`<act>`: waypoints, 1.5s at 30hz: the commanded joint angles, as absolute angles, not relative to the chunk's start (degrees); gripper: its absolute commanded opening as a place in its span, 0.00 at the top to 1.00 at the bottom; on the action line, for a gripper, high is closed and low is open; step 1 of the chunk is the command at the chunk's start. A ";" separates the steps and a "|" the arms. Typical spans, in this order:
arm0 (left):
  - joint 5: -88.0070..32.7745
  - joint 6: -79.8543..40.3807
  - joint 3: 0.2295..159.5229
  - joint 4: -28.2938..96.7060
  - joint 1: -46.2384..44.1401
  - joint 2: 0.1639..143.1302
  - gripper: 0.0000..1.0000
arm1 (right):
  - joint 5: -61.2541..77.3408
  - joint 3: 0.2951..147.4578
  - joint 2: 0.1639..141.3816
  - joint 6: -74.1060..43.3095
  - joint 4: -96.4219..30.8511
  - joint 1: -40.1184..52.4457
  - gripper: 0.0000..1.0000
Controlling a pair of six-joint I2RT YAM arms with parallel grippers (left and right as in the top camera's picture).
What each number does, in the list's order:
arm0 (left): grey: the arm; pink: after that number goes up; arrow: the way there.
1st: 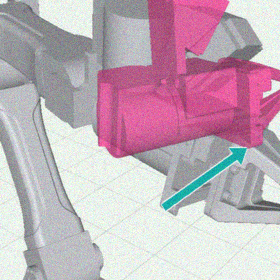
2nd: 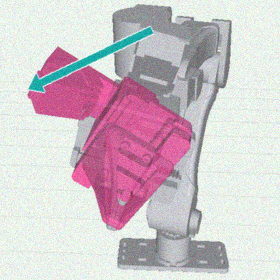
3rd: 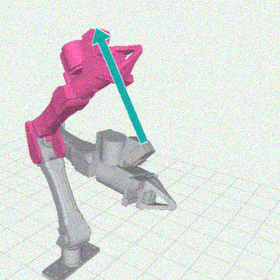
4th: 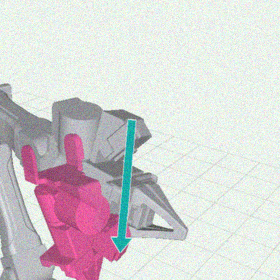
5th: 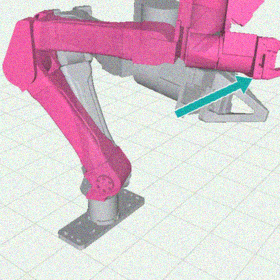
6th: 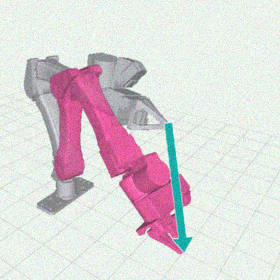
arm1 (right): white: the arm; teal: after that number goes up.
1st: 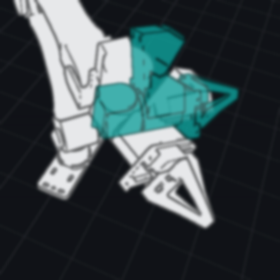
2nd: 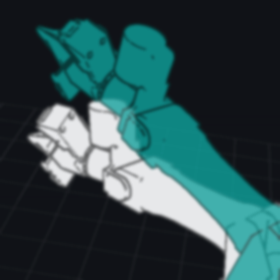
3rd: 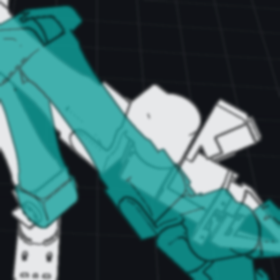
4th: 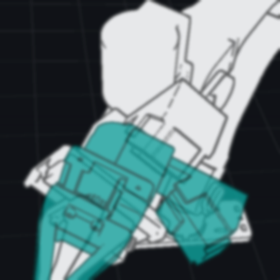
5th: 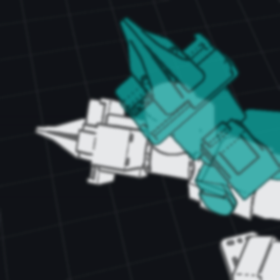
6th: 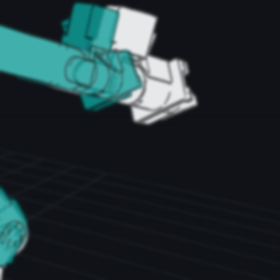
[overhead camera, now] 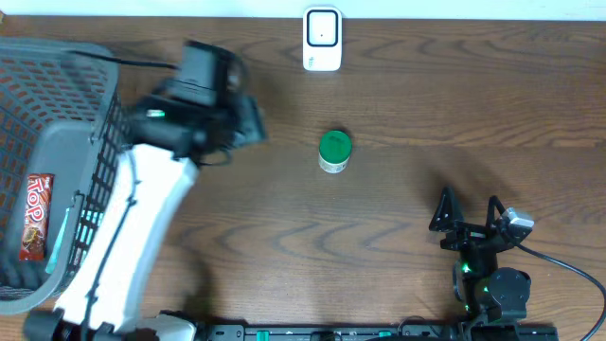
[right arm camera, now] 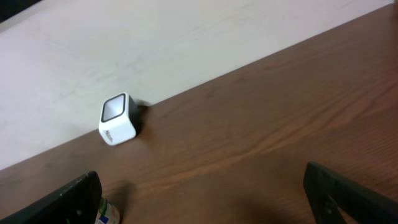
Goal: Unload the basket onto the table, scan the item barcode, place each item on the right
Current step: 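Carry the Kleenex pack out and place it beside the jar, then reach the left gripper into the basket and grasp the mint-green wipes pack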
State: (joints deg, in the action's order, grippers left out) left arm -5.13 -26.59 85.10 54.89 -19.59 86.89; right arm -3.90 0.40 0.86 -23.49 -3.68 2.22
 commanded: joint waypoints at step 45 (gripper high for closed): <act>6.87 -28.62 105.21 72.51 30.70 90.13 0.00 | -4.38 0.32 0.71 -23.55 -3.88 2.33 0.01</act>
